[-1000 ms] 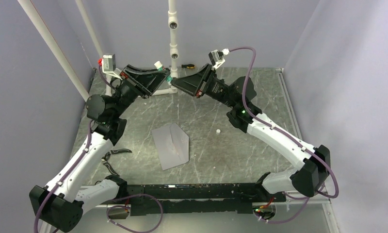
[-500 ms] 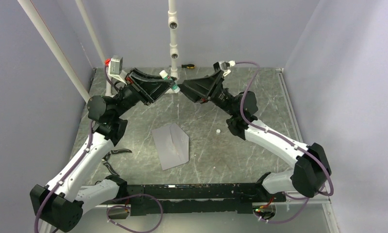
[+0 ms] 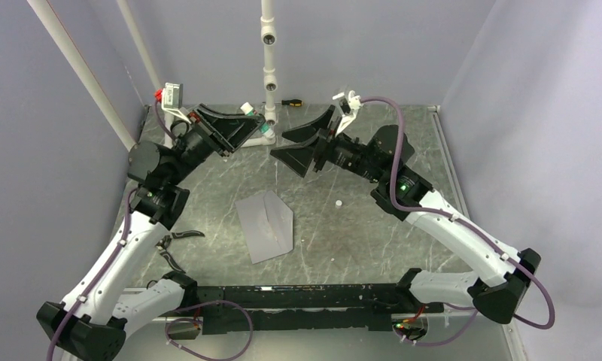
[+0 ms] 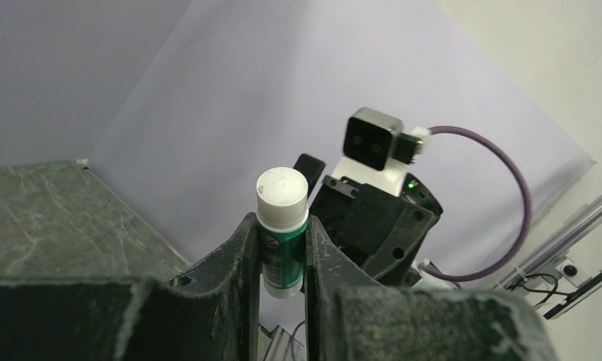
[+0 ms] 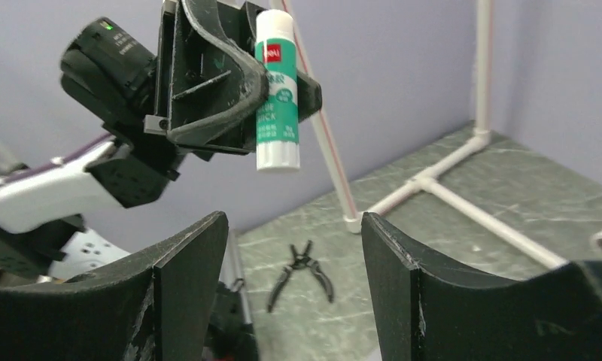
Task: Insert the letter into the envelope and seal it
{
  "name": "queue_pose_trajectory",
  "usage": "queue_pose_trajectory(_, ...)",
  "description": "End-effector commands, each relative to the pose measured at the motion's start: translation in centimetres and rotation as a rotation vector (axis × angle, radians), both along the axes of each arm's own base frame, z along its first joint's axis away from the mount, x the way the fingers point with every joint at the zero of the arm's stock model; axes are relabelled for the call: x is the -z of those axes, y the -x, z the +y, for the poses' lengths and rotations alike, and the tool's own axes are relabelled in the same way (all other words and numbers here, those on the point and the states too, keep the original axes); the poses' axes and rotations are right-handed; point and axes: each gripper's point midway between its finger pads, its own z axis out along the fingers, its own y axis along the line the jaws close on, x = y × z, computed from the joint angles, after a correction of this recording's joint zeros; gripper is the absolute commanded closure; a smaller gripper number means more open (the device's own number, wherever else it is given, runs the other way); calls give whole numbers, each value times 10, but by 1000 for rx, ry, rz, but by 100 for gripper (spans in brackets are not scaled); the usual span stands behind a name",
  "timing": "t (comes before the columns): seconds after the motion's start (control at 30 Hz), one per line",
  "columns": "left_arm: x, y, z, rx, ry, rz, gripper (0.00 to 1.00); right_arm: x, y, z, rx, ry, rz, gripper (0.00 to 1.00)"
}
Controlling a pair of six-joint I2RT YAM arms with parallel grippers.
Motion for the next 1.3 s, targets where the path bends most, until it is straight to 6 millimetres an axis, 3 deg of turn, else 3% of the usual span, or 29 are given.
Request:
queue_pose_trajectory(0.0,-15,2,2,3,34,8,98,-16,-16,-7,132,129,-183,31)
queue_pose_trajectory(0.33,-13,-2,1,10,55,10,98,-23,-21,8,102,163,-150,32)
queue_pose_trajectory(0.5,-18,0,-1,23,57,-11,97,-32,-22,9,110,114,-129,51)
queue_pose_trajectory(0.57,-18,2,-1,29,56,-12,98,-38,-20,7,108,71,-129,53)
queue_pose_trajectory(0.77,-16,3,0,33,59,-6,98,-45,-16,11,78,42,-125,38)
queue_pose_trajectory(0.93,-16,4,0,36,66,-4,98,-50,-13,12,62,24,-114,38)
queue_pose_trajectory(1.07,-18,6,0,42,72,-10,98,-55,-12,13,52,-1,-85,56)
queue_pose_trajectory(1.17,-23,11,0,66,80,-20,98,-67,-5,14,10,-77,-28,82)
queue_pose_trajectory(1.27,-29,19,-1,86,74,-49,97,-89,7,9,-46,-191,37,97)
